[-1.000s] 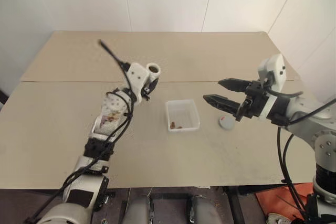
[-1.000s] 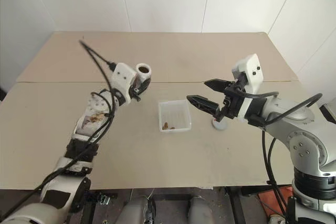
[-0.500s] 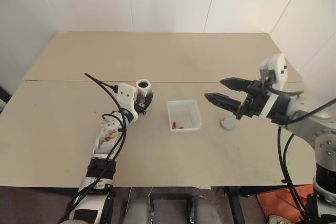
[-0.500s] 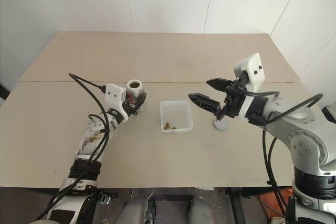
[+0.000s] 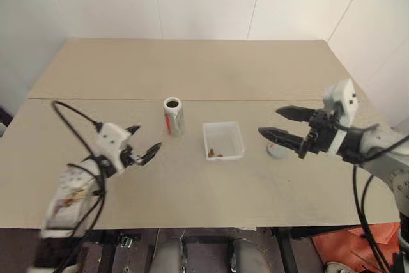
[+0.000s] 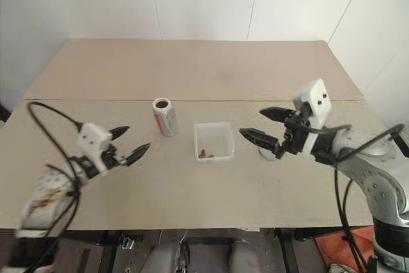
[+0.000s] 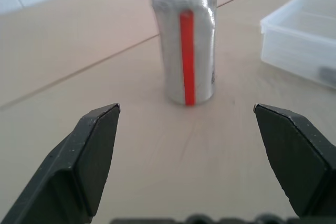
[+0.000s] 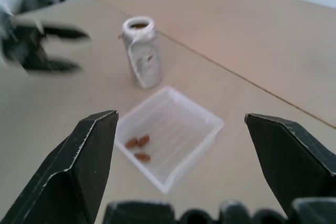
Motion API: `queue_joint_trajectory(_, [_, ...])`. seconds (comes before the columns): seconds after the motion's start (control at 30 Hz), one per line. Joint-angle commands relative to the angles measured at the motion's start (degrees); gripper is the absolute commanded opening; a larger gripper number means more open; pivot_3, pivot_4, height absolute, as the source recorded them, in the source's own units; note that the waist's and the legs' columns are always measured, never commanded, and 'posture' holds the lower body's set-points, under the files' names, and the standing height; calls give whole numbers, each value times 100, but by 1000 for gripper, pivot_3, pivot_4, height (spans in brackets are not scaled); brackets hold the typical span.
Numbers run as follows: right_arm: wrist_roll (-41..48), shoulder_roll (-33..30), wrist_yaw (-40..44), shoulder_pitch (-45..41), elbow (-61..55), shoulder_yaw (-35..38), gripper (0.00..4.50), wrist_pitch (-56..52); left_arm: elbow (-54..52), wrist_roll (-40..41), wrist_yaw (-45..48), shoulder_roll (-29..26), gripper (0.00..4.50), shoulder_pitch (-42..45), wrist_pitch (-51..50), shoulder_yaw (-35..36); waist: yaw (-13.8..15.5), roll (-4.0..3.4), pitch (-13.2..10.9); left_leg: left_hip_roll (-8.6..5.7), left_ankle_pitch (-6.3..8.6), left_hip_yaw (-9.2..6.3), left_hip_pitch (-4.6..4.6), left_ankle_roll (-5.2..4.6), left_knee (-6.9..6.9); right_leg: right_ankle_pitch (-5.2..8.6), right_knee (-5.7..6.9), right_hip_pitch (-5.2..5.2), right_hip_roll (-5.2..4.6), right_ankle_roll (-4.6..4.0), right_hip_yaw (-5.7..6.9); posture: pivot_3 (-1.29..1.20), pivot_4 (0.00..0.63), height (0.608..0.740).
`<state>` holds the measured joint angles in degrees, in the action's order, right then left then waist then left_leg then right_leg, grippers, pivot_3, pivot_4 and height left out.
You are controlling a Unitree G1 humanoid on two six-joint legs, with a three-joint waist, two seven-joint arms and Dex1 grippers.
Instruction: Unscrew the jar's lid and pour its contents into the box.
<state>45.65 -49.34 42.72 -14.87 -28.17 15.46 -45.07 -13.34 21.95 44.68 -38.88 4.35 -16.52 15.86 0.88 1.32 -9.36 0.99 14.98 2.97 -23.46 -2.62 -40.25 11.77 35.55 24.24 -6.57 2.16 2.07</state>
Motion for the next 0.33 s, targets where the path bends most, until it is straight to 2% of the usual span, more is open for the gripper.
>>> queue_joint_trajectory(0.03, [-550,-264,684,265,358,157,4500,868,-477,838,648,-507,4440,200,-255,566,17,-1,0,0,-1,0,4,1,-3,-1,-1,-5,-1,-1,0,0,150,740])
queue_joint_trajectory(0.17, [-826,-385,1165,386,1005,285,4500,1379,-595,1105,998,-702,4440,203,-227,546,-12,-3,2,-4,-1,14,28,1,-3,-1,-11,-23,0,0,-21,0,150,740])
queue_joint_trajectory(0.33, [-865,-376,975,424,949,409,4500,1225,-599,969,795,-388,4440,236,-166,223,-45,-3,2,-3,-3,38,36,5,9,-1,12,-5,15,-1,-56,0,150,740])
